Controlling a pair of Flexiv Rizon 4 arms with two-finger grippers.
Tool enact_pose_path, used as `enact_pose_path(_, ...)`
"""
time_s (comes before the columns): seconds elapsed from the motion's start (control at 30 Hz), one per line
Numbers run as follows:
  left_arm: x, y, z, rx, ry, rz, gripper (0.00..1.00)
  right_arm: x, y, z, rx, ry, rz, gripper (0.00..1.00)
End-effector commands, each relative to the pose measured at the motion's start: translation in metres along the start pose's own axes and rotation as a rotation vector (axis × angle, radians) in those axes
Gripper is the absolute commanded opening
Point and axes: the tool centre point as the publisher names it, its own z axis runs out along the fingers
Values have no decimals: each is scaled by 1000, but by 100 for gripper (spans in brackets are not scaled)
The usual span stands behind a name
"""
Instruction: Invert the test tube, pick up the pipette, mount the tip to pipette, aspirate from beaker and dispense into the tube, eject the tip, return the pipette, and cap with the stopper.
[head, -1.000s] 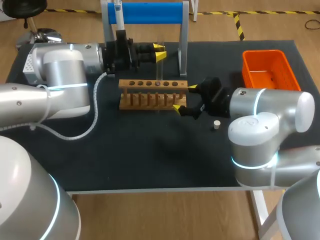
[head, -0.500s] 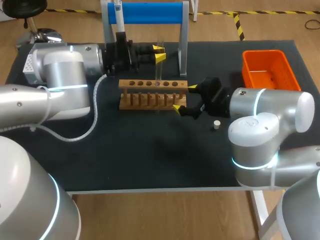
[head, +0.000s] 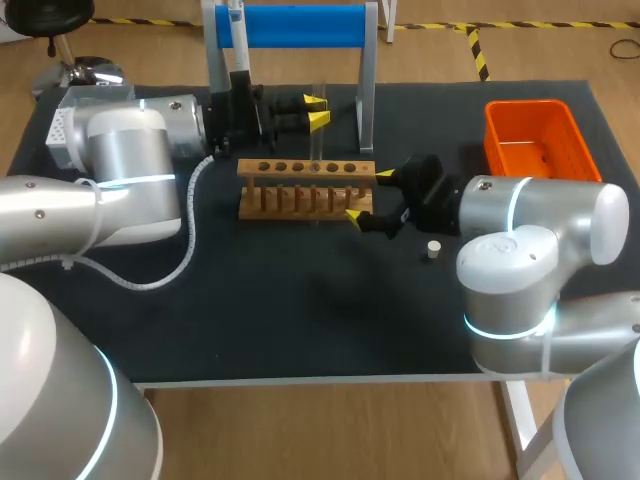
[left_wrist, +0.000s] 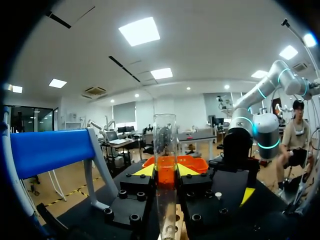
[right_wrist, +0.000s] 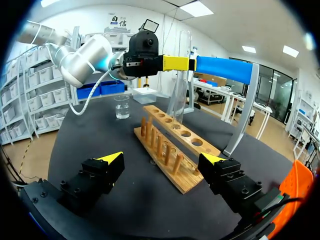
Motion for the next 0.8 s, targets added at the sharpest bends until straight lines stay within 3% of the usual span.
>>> enact_pose_path(0.03,1,2,0,-19,-6,7,0,0,0,-1,1,3,0,100)
enact_pose_path(0.8,0,13,-2,-98,-13,-4,0,0,0,-1,1,3,0,100)
